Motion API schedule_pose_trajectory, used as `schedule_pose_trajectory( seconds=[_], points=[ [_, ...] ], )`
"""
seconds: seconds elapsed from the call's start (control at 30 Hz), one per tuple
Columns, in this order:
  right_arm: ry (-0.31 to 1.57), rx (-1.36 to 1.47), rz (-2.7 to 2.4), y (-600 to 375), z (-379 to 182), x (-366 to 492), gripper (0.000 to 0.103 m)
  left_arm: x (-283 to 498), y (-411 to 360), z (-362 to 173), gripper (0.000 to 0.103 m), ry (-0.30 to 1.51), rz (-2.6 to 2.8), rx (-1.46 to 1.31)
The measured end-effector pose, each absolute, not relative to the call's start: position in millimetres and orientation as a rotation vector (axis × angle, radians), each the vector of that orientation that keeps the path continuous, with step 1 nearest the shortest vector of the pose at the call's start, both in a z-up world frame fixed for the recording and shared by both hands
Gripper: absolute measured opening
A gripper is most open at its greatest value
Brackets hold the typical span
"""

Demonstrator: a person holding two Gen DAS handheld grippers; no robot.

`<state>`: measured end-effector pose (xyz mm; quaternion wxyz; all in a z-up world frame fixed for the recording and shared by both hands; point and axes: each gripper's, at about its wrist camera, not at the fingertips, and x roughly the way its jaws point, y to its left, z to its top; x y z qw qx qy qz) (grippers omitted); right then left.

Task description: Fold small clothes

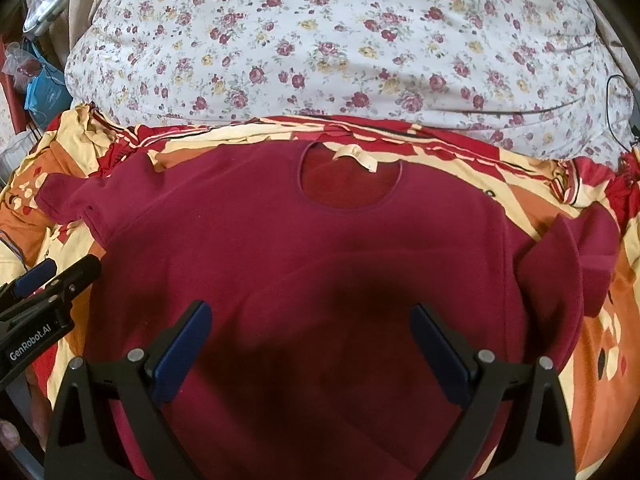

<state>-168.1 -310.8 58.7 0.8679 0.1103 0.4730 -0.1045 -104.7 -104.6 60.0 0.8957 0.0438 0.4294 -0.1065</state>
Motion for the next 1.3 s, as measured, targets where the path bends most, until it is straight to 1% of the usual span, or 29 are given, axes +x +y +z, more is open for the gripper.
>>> schedule_pose_trajectory(
  seconds=[0.53, 0.7, 0.93, 1.1, 1.3],
  points=[
    [0.994, 0.232, -0.201, -304, 56, -162, 0.101, -95, -88, 56, 0.076, 0.905, -0.175, 0.071],
    [0.993, 0.216, -0.182, -296, 59, -156, 0.101, -85, -71, 61, 0.076, 0.895, -0.139, 0.047],
    [0.994, 0.201, -0.154, -287, 61, -151, 0.101, -46, -20, 64, 0.076, 0.898, -0.004, 0.025],
    [1.021, 0.201, -0.140, -284, 54, -148, 0.101, -8, 35, 58, 0.076, 0.922, 0.117, -0.086],
    [1.036, 0.199, -0.134, -284, 49, -147, 0.101, 34, 80, 48, 0.070, 0.943, 0.260, -0.101]
  ],
)
